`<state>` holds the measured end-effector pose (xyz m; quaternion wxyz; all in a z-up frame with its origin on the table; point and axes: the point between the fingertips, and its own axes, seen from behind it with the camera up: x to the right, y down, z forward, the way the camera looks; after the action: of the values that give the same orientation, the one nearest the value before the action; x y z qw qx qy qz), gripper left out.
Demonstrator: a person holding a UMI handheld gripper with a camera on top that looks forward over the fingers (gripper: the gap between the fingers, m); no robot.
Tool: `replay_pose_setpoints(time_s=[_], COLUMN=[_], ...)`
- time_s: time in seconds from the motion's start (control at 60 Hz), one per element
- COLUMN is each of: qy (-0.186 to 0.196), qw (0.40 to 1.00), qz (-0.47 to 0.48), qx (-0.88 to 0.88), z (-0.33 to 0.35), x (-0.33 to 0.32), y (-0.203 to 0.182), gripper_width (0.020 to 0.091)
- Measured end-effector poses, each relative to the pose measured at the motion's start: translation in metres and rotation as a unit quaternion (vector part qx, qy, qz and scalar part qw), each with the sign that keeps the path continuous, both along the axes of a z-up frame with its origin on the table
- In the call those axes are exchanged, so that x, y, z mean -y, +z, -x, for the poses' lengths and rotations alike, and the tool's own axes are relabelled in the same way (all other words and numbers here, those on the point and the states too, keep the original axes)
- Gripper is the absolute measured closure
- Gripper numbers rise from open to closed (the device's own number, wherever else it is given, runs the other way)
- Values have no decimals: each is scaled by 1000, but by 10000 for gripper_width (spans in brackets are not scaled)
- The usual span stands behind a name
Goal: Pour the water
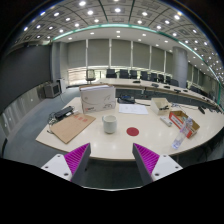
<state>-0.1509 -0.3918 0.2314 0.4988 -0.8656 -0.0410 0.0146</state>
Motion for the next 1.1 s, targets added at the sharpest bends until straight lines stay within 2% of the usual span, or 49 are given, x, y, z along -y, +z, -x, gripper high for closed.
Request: replay_pose_setpoints(time_s=[0.167, 0.367, 0.667, 0.983, 1.05, 1.1], qy=[-28, -51, -62, -67, -68, -68], qw=[1000, 998, 996, 993, 992, 992], qz=[-7, -25, -60, -96, -103, -104], qx=[6, 24, 18, -4, -8, -7], z=[-54, -185, -337, -415, -422, -425], x=[-7, -25, -78, -180, -197, -208], y=[-8, -40, -89, -135, -138, -144], gripper_width=[242, 242, 243, 242, 283, 372])
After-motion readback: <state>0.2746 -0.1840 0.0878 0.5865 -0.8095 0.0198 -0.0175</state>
